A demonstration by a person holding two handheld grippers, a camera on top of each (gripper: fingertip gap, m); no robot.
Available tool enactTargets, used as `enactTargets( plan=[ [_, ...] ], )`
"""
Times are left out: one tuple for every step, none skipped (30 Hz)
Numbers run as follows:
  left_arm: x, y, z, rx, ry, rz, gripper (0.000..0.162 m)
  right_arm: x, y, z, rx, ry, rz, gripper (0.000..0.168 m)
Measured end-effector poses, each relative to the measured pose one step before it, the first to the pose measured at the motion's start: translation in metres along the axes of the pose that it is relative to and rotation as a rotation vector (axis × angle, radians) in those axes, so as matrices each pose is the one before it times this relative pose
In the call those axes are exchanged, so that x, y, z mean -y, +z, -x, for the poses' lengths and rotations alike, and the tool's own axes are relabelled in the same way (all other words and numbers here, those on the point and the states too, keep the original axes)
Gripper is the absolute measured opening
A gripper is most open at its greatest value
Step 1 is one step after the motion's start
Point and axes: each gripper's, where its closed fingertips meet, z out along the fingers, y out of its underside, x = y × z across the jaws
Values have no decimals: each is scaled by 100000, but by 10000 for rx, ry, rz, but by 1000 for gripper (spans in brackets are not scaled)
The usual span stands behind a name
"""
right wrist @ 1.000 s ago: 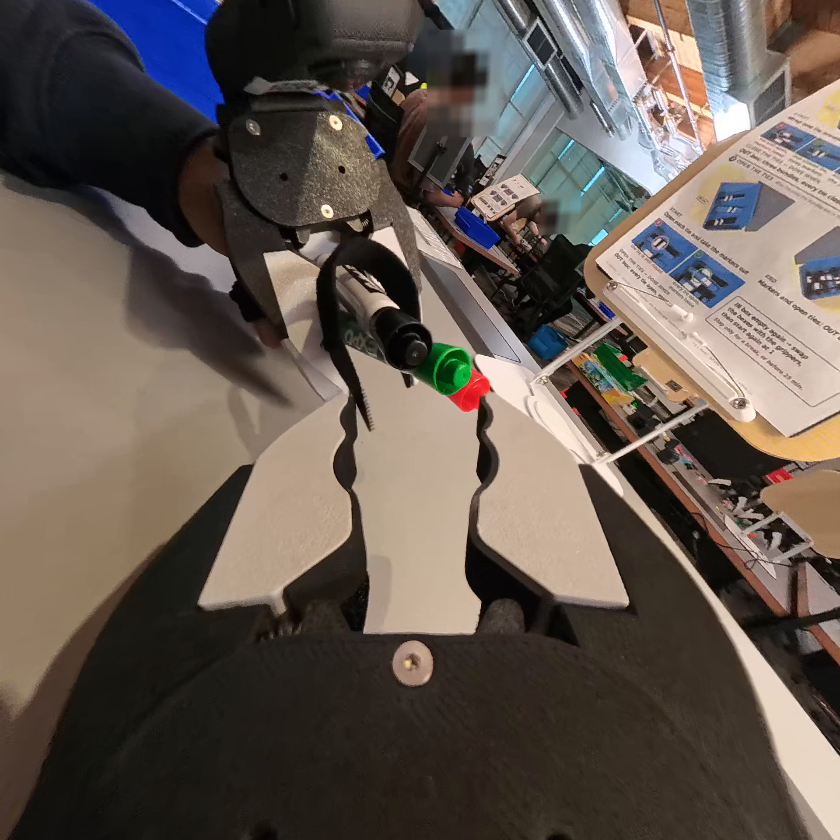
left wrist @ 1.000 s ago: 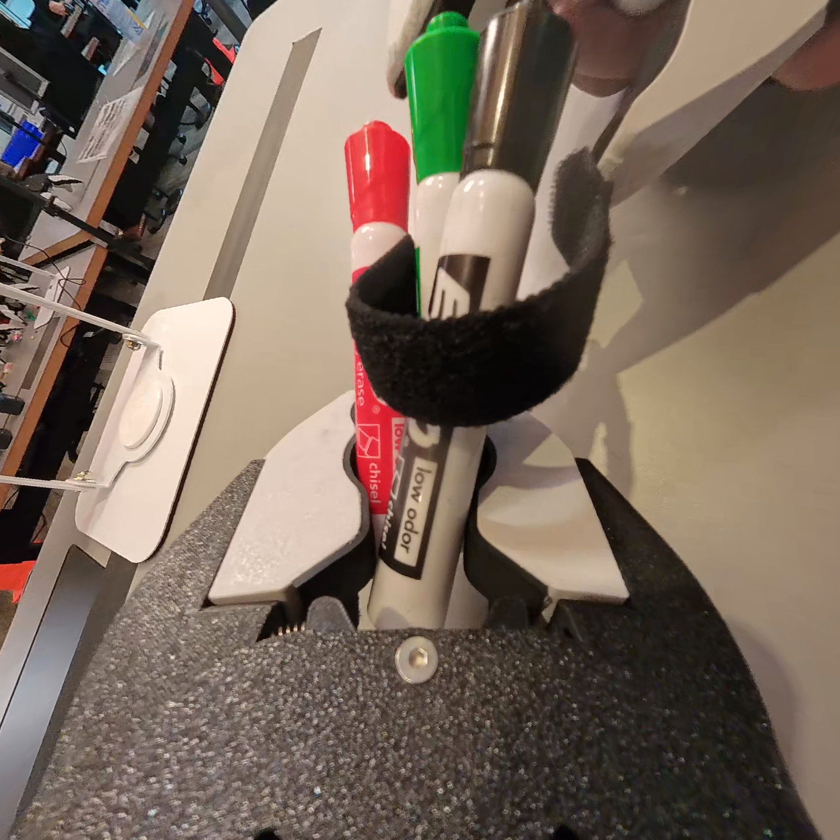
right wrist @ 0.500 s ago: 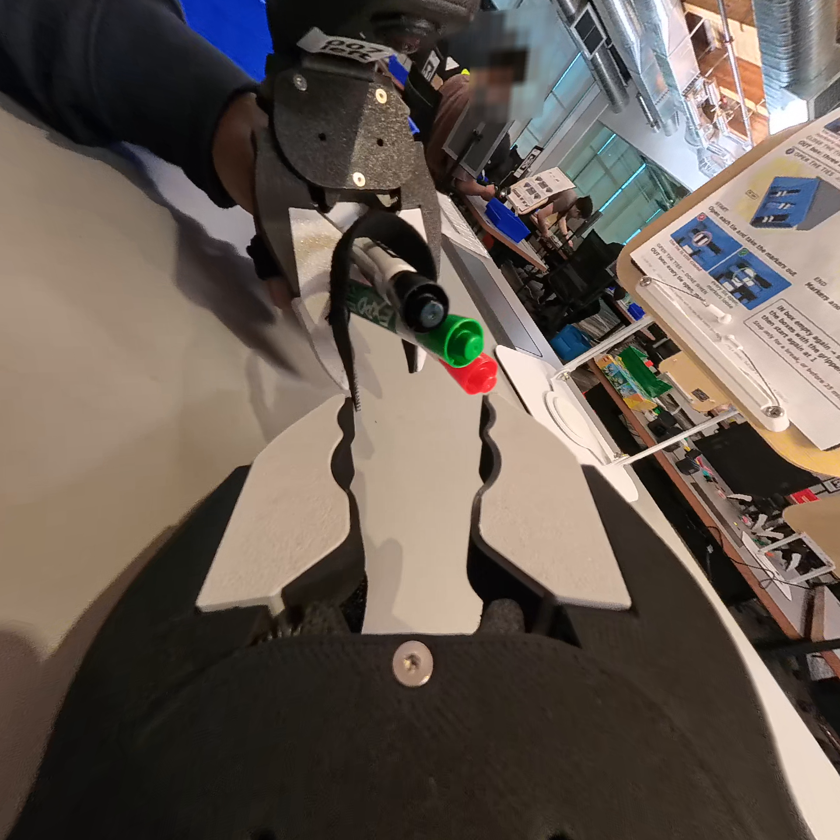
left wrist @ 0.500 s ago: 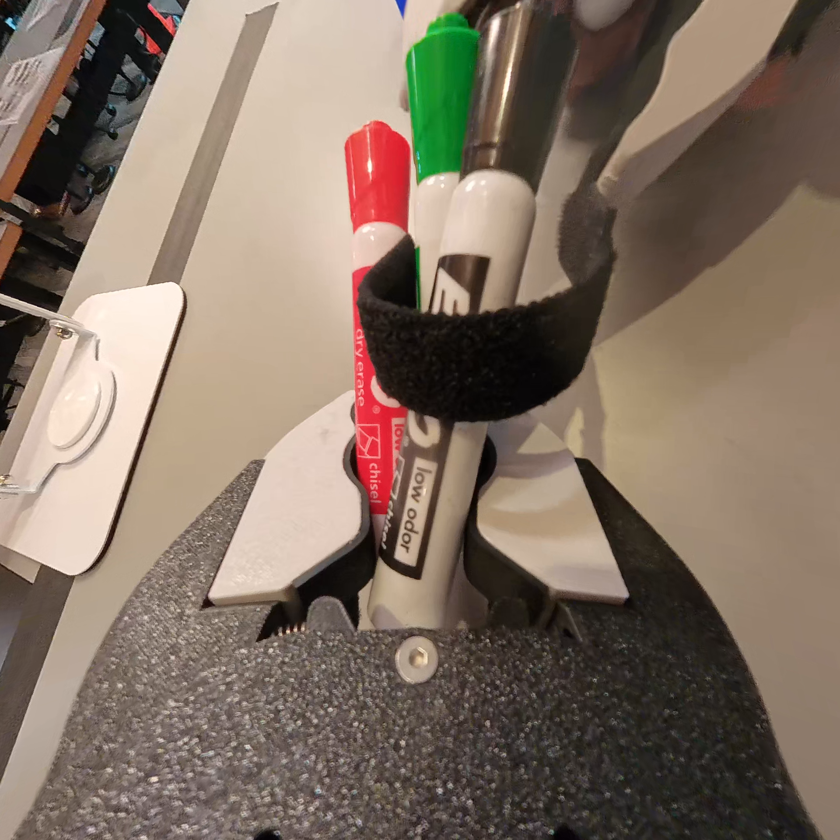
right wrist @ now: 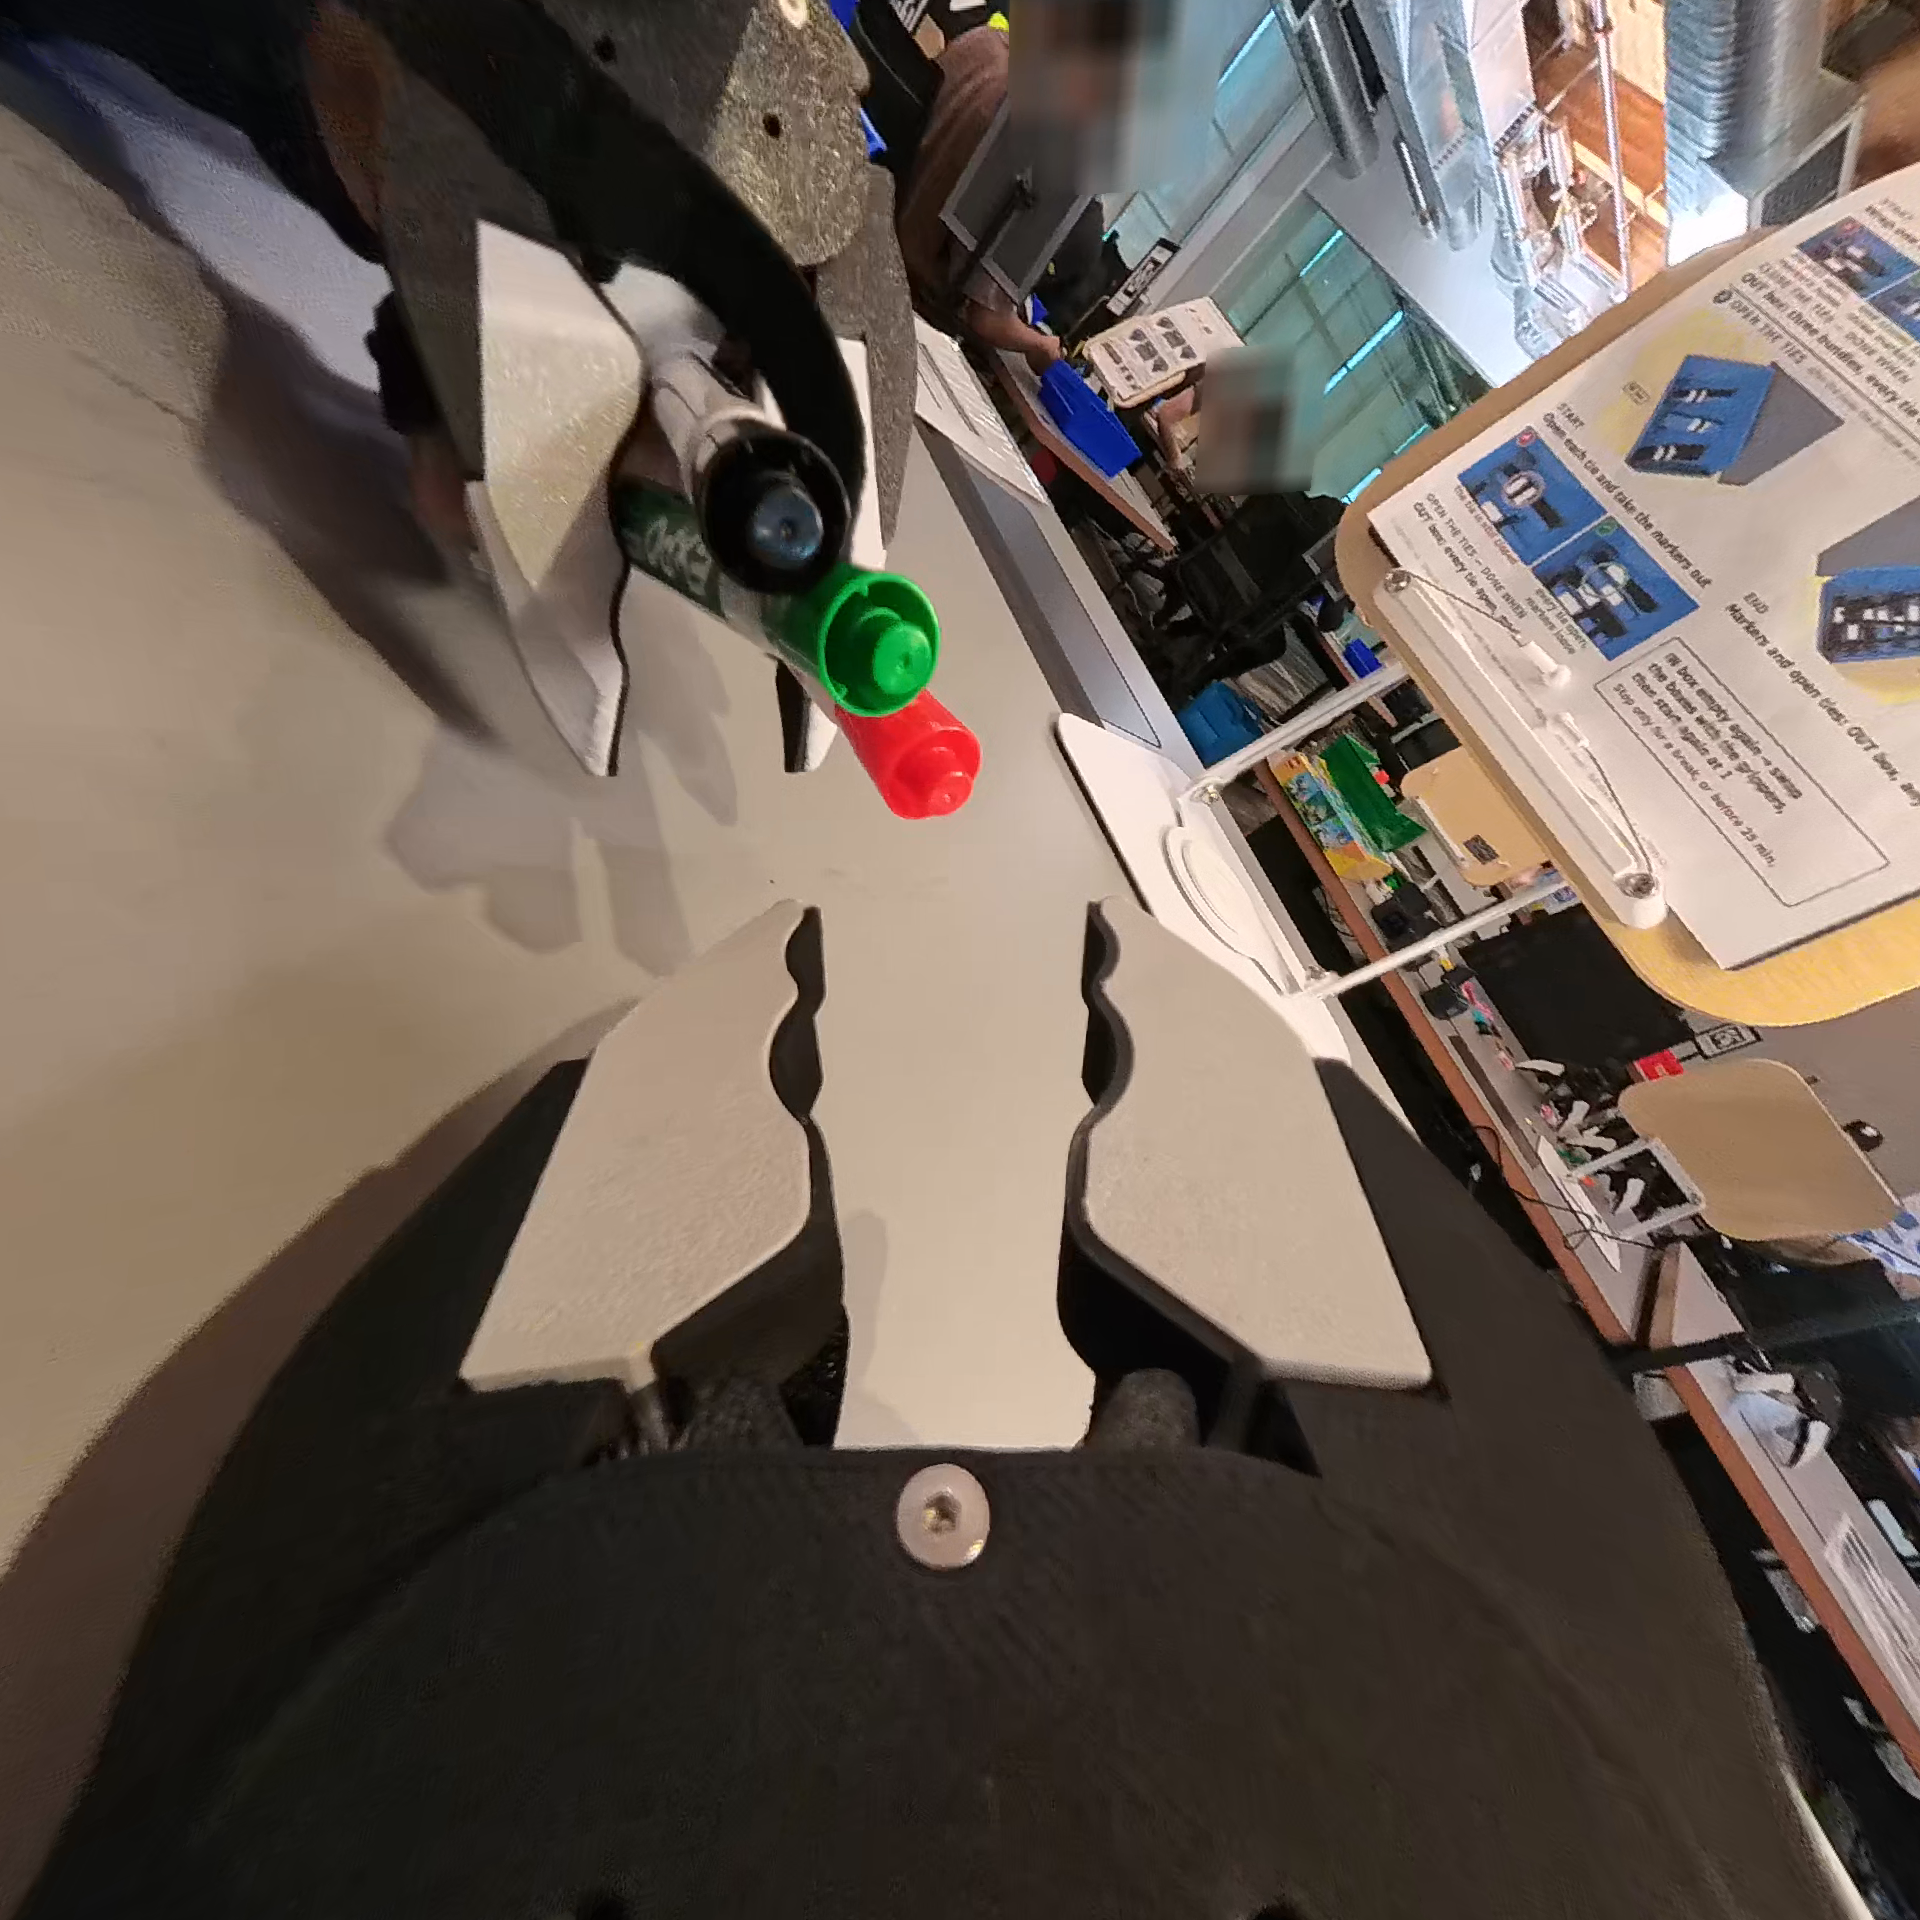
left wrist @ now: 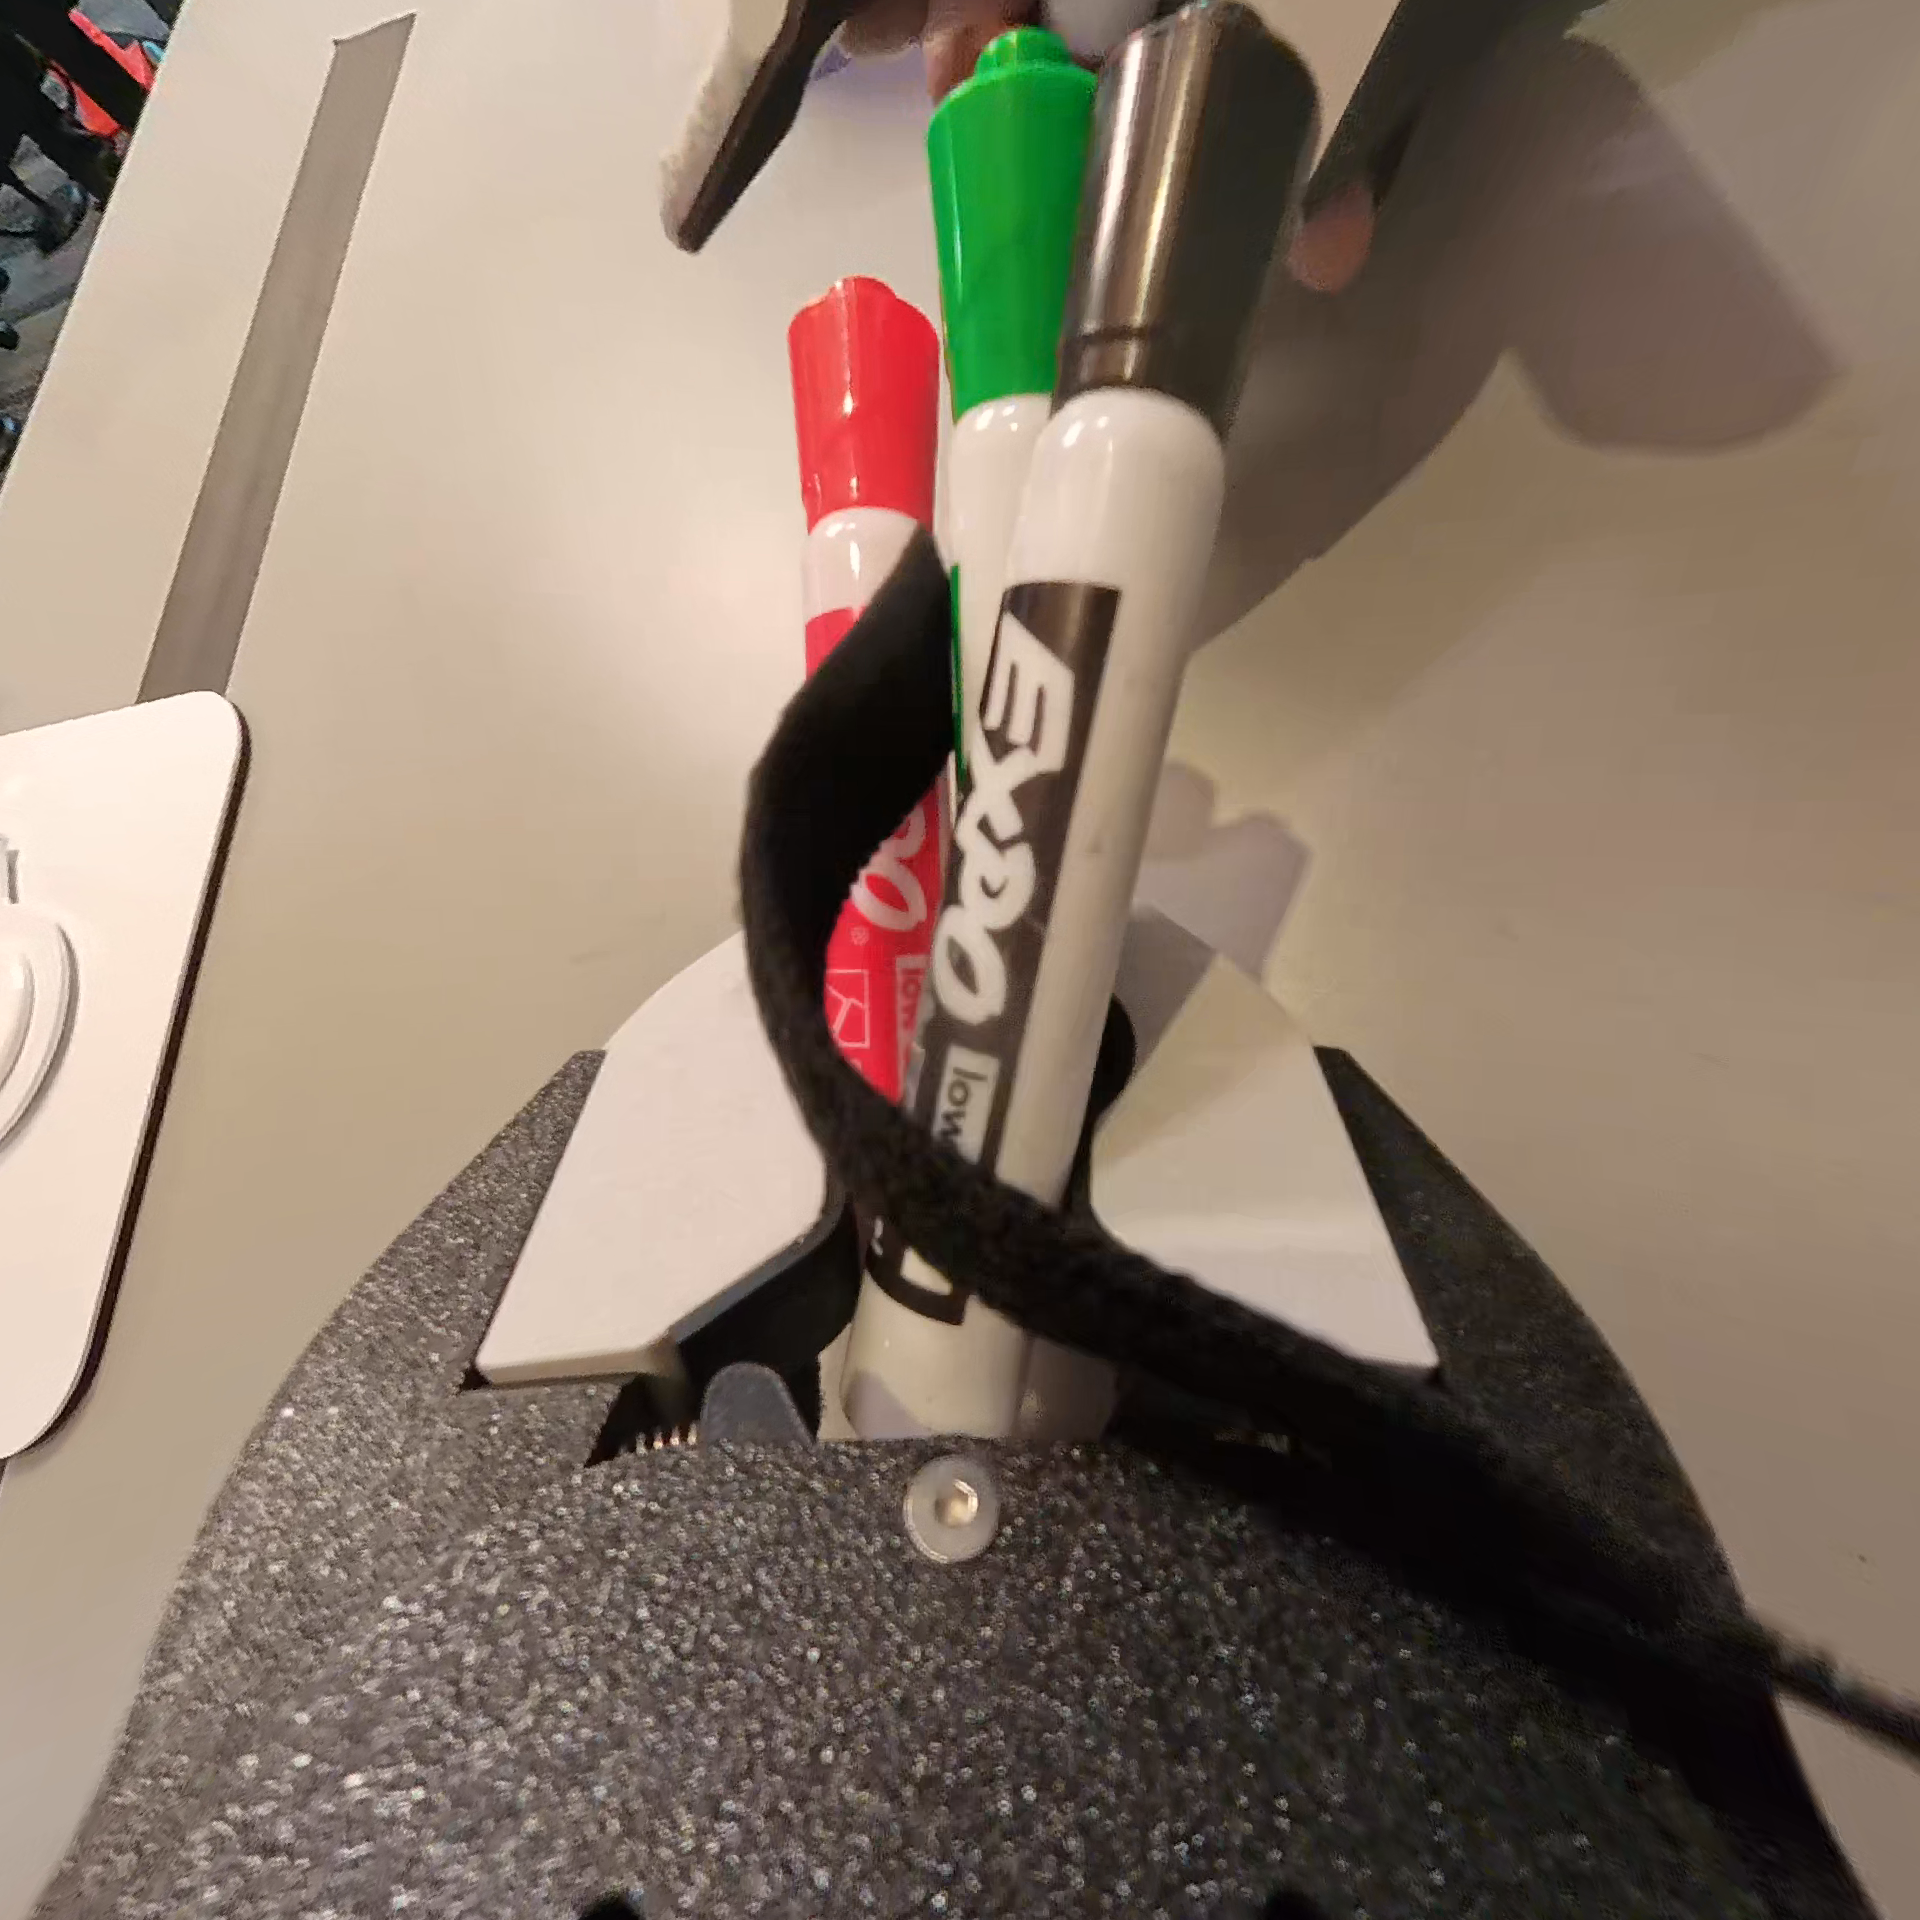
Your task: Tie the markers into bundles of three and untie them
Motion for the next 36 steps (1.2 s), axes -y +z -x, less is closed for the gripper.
enactTargets(
  plan=[
    [5,-33,-120,-81,22,-12,45,231,-52,242,133,8,-131,48],
    [-16,-23,-148,-84,56,22,45,471,-99,303,153,14,-233,49],
    [-45,4,-248,-124,85,40,43,549,-76,288,114,-31,-220,49],
    [-49,21,-254,-109,101,51,43,481,-23,329,111,-85,-132,49],
    [-71,58,-204,-84,75,76,43,406,34,391,121,-131,-72,50],
    [-57,59,-251,-115,63,79,43,396,60,499,152,-161,-78,50],
    [-26,66,-253,-120,52,58,43,354,80,574,191,-161,-69,50],
    [5,68,-229,-106,32,44,43,263,126,531,156,-159,-5,50],
    [-32,67,-220,-120,-7,70,43,194,131,436,107,-177,28,50],
    [-43,61,-206,-107,-13,78,43,206,99,341,57,-199,20,50],
    [-73,58,-170,-81,-16,101,43,188,83,246,19,-198,27,50],
    [-129,68,-80,-37,-38,140,43,155,53,154,-2,-170,30,50],
    [-153,68,-69,-30,-13,143,43,149,25,135,19,-116,16,50],
    [-143,65,-89,-37,-11,129,43,161,15,173,66,-47,-14,49],
    [31,12,-47,-34,-53,5,44,98,35,128,67,30,1,49],
    [43,-3,-31,-17,-28,-6,43,-21,86,95,57,85,67,48],
    [-25,8,-20,0,24,37,43,-61,99,133,75,87,82,48],
    [-10,-5,-72,-28,23,18,43,-22,77,112,43,38,37,47],
    [0,-3,-78,-42,9,18,44,-3,58,58,-13,-13,27,45],
    [5,-14,-38,-10,12,16,44,-65,68,-38,-74,-34,75,43],
    [-5,-17,-80,-36,2,32,44,-114,90,-71,-105,-55,128,39],
    [13,-18,-122,-56,1,41,44,-54,63,8,-46,-84,86,39],
    [-4,-27,-125,-57,-2,54,44,50,16,56,-25,-94,13,38],
    [7,-21,-92,-21,1,64,44,47,10,-1,-50,-95,20,36],
    [-2,-19,-13,44,26,71,44,29,12,3,-39,-98,48,35],
    [7,-25,28,80,68,71,44,47,24,31,-21,-88,50,35],
    [16,-19,142,185,118,60,43,25,43,-5,-44,-59,68,35],
    [13,-2,181,202,100,71,43,-52,60,-90,-80,-27,125,33],
    [11,4,166,180,69,67,43,-88,77,-91,-72,-20,148,33],
    [3,-3,151,157,67,46,43,-59,45,-67,-65,-38,108,32],
    [13,8,152,162,72,31,43,-75,23,-113,-90,-59,101,30],
    [0,13,101,102,21,35,44,-110,25,-82,-78,-82,112,30],
    [-15,-4,17,19,-17,25,44,-89,33,-44,-61,-102,102,30],
    [-20,-8,-4,-21,-61,15,44,-80,40,-52,-81,-126,114,30],
    [-33,-6,-5,-24,-54,11,44,-92,50,-51,-100,-167,149,30],
    [-39,-16,-18,-27,-36,32,44,-121,60,-31,-92,-217,169,30]
  ],
)
